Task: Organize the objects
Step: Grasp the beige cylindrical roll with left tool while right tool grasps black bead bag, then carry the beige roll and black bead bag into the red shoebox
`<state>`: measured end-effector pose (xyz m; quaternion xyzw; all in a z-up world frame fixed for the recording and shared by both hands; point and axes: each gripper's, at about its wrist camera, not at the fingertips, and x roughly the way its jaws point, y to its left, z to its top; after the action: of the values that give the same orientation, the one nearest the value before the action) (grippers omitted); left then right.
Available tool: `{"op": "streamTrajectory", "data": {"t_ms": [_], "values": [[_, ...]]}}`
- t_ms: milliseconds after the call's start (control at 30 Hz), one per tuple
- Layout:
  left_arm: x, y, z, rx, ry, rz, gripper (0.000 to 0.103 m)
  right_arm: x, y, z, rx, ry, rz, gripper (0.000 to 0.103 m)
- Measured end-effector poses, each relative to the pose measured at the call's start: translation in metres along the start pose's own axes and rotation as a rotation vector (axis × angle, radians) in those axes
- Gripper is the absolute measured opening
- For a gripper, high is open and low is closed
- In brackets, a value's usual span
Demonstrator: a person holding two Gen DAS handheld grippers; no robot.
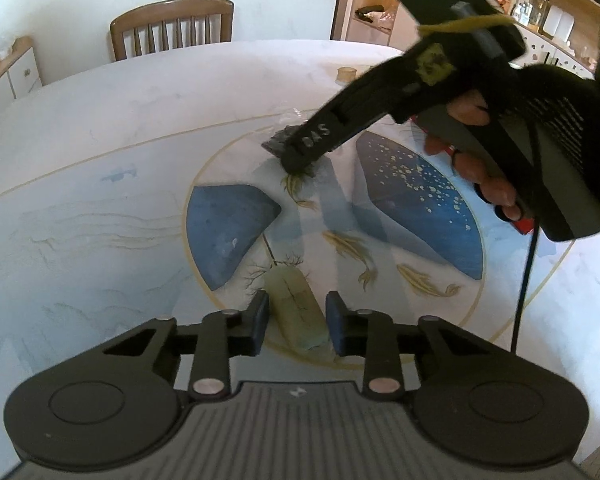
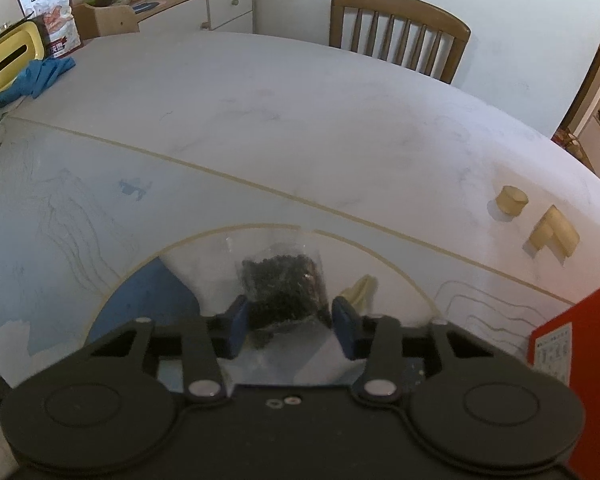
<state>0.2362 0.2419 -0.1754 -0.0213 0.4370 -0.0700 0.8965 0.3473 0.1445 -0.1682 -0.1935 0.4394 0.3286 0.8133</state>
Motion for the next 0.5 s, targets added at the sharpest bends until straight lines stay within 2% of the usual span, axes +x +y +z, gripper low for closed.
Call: {"op": "streamTrajectory", "data": {"t_ms": [133,500], "values": [[-0.001,0.002,0.001,-0.016,0.003,-0.006,0.028,-0.011,0.000,-0.008,0.010,-0.020,-0.009,0.031],[-0.004,0.003,-0.001,-0.029,0.002,0.004,0.026,-0.066,-0.007,-0.038,0.090,-0.063,0.007,0.030]]}}
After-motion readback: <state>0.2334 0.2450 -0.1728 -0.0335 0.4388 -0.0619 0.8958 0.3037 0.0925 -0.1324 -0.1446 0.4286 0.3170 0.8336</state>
